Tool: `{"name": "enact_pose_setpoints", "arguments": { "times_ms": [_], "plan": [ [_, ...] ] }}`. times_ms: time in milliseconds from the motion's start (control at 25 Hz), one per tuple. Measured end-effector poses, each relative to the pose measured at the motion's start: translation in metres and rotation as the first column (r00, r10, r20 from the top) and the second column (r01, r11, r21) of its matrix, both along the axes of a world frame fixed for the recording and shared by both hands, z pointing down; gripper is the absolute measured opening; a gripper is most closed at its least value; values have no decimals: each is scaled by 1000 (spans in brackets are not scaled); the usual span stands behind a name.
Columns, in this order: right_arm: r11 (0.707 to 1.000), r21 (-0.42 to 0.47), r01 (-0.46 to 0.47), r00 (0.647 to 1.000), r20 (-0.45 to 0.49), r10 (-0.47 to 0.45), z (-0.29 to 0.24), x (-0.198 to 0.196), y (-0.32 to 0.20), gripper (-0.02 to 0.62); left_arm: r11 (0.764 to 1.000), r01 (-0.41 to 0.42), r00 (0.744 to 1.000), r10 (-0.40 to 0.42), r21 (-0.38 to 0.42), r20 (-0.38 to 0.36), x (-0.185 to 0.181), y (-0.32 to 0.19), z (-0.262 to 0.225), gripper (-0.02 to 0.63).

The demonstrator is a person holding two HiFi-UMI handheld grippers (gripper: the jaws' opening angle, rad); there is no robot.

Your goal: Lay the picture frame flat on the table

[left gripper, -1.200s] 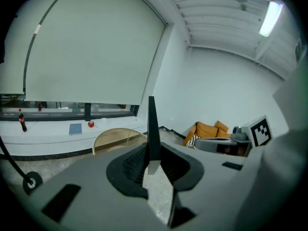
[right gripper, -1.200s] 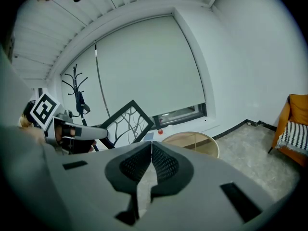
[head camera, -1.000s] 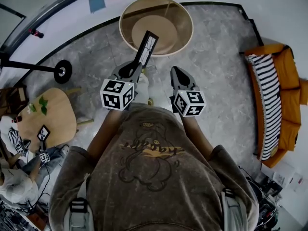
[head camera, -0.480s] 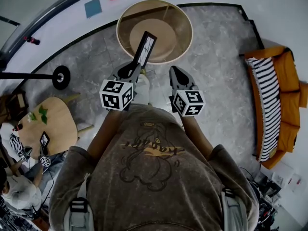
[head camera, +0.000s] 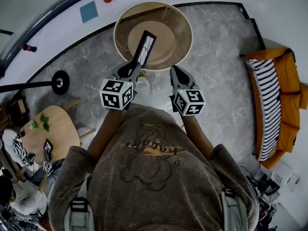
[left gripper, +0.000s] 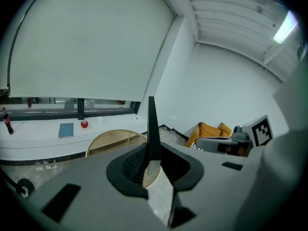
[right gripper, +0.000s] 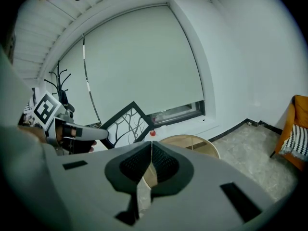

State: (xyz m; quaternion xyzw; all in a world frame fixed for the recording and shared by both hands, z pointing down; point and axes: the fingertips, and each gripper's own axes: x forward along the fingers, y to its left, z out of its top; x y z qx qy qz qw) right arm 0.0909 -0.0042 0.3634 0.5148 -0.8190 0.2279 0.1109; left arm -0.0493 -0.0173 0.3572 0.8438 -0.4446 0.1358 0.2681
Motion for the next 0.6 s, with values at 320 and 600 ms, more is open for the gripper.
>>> {"name": "enact_pose_setpoints", "arguments": {
  "times_ms": [320,600],
  "plan": [
    [1000,-25,-9,1000,-2,9,1,-1,-54,20,1000,-15,1000,15,-23,3,-1,-58,-1,81],
    [999,-38,-32,999,-2,32,0,-2,-103,20,998,-43,999,43,-41,3,1,-111,1,81]
  ]
}}
